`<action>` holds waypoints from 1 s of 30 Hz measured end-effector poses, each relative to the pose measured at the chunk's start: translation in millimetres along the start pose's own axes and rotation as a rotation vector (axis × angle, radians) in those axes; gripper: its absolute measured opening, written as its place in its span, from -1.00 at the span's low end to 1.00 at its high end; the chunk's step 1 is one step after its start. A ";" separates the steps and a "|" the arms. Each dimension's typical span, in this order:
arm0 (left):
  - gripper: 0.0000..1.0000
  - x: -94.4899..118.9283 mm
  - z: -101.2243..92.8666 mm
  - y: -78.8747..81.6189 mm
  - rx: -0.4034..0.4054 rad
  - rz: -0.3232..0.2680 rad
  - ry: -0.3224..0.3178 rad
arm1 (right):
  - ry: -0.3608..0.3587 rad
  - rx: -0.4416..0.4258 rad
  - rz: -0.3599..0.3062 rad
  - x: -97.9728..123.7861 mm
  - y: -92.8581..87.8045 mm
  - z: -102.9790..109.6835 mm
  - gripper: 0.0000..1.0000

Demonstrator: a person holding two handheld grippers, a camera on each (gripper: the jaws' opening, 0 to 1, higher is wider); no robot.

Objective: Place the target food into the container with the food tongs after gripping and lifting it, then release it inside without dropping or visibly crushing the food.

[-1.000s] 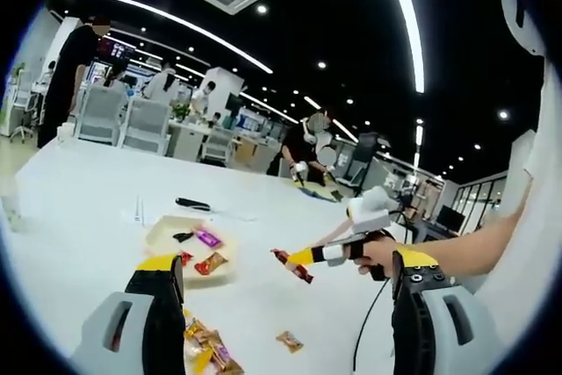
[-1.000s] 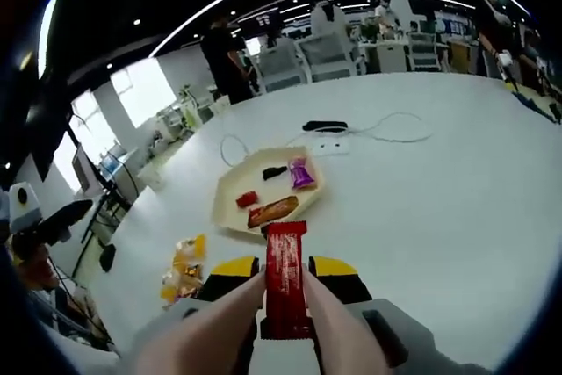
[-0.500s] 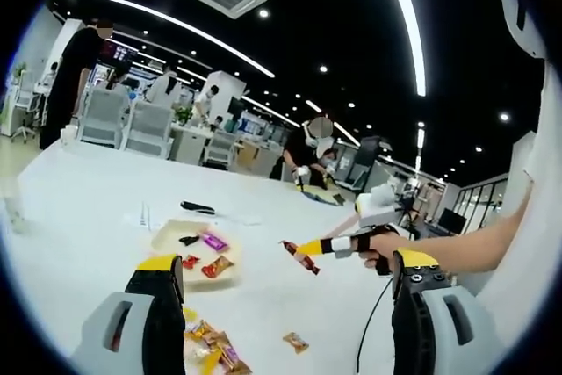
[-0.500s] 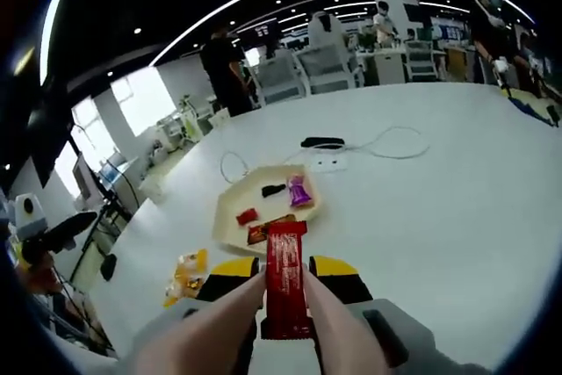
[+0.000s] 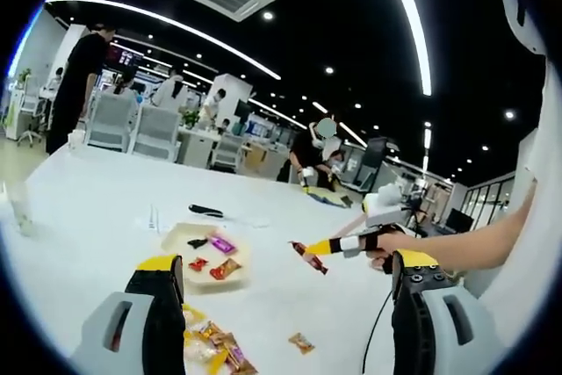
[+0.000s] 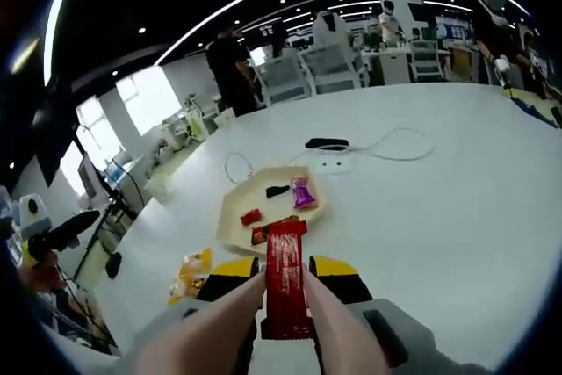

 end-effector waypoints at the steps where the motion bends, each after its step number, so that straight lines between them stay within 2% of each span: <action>1: 0.99 0.3 -0.6 0.9 0.009 -0.009 0.000 | 0.003 -0.001 -0.004 1.1 1.3 1.0 -0.56; 15: 0.99 2.9 -10.1 -3.5 -0.009 0.002 0.014 | 0.026 0.013 -0.026 7.0 5.7 0.8 -0.56; 18: 0.99 8.1 -11.7 -3.9 -0.014 -0.020 0.026 | 0.027 0.025 -0.019 7.1 5.4 2.5 -0.56; 24: 0.99 14.0 -7.8 -8.5 -0.008 -0.013 0.047 | 0.038 0.028 -0.032 4.8 14.5 5.0 -0.56; 30: 0.99 15.3 -7.7 -7.1 -0.022 -0.008 0.051 | 0.045 0.020 -0.045 6.5 15.7 7.6 -0.56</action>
Point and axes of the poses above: the point that each gripper's makers call its tool centre point, and the gripper's own axes: x roughly backward along the fingers, z roughly to its left, y roughly out of its top, the point moved 7 cm from there along x, roughly backward along the fingers, and after that the axes turned 1 degree about -x, right-handed, at the moved point
